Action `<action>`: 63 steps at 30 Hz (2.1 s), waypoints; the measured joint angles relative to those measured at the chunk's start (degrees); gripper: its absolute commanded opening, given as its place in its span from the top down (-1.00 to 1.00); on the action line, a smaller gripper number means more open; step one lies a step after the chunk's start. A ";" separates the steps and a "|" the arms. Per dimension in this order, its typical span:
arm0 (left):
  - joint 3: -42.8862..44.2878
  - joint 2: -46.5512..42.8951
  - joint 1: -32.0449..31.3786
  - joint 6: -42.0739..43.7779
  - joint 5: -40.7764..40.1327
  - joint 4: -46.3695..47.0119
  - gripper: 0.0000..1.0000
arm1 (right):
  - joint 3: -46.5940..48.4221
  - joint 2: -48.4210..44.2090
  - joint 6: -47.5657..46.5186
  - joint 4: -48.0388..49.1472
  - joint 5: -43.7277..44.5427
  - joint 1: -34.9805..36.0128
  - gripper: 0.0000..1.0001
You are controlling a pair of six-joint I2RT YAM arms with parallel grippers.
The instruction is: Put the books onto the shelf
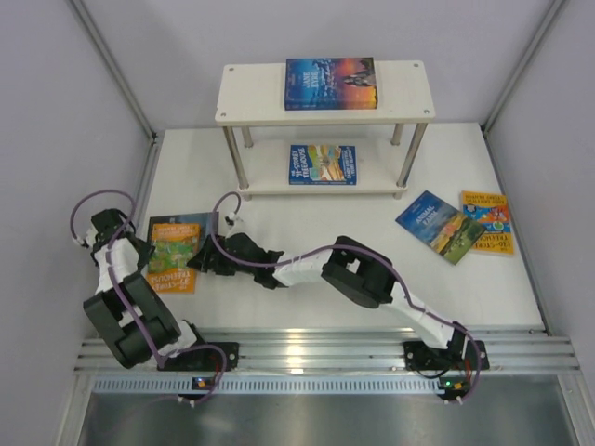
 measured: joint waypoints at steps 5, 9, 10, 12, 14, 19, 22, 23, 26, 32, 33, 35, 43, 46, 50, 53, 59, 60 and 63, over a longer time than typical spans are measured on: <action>-0.39 5.46 3.41 -1.88 3.43 0.98 -0.03 | 5.29 3.19 0.00 -1.51 -0.42 0.37 -0.45; -0.20 7.50 3.65 -3.13 5.40 3.78 0.21 | 7.52 3.74 -0.11 -4.17 -0.66 0.37 -0.46; -0.15 8.31 3.87 -3.50 6.21 4.70 0.28 | 7.91 3.74 -0.15 -4.79 -0.76 0.37 -0.45; -0.15 9.55 4.35 -3.85 7.50 6.10 0.35 | 8.66 3.80 -0.28 -6.19 -0.87 0.37 -0.46; -0.20 10.21 4.68 -4.44 9.38 7.56 0.43 | 9.38 3.93 -0.39 -7.23 -1.05 0.37 -0.46; -0.35 11.10 5.01 -4.76 15.02 9.73 0.55 | 8.83 3.96 0.17 -6.54 -1.22 0.37 -0.46; -0.37 11.32 5.03 -4.55 18.10 9.99 0.60 | 6.80 3.91 0.57 -2.99 -1.22 0.37 -0.46; -0.46 11.32 5.03 -4.37 18.95 9.94 0.62 | 6.16 3.85 0.57 -2.05 -1.16 0.35 -0.45; -0.98 10.93 5.03 -3.85 20.98 9.77 0.63 | 4.92 3.61 0.59 -0.17 -1.03 0.28 -0.42; -1.79 10.23 5.05 -3.23 22.25 9.55 0.65 | 4.07 3.58 0.24 0.57 -0.61 -0.31 0.06; -1.81 10.23 5.05 -3.19 22.45 9.53 0.65 | 3.76 3.61 0.00 0.42 -0.37 -0.39 0.48; -1.79 10.08 5.05 -3.17 22.67 9.29 0.62 | 2.34 3.58 -0.07 0.83 -0.31 -0.70 0.81; 2.23 4.57 4.48 -3.02 24.02 -3.21 -0.13 | -11.56 -5.18 0.48 5.99 -1.81 -1.49 1.00; 5.40 -2.27 4.13 -3.54 25.86 -5.20 -0.25 | -18.84 -12.55 0.72 6.01 -2.56 -2.19 1.00; 6.29 -11.10 3.13 -5.11 32.20 -4.20 -0.38 | -29.11 -22.95 2.36 7.91 -3.23 -3.34 1.00; 5.51 -12.87 1.14 -6.43 38.16 -2.80 -0.39 | -37.27 -30.56 3.58 10.16 -3.06 -4.02 1.00; 2.25 -15.56 -8.28 -8.00 47.65 -0.55 -0.50 | -52.13 -44.30 4.98 10.60 1.51 -5.14 1.00; 1.81 -16.57 -9.46 -8.26 48.70 -0.02 -0.51 | -53.51 -46.14 4.98 9.49 2.56 -5.35 1.00; -0.57 -20.50 -14.40 -10.21 51.89 3.34 -0.54 | -56.85 -52.54 5.07 5.97 6.78 -6.10 1.00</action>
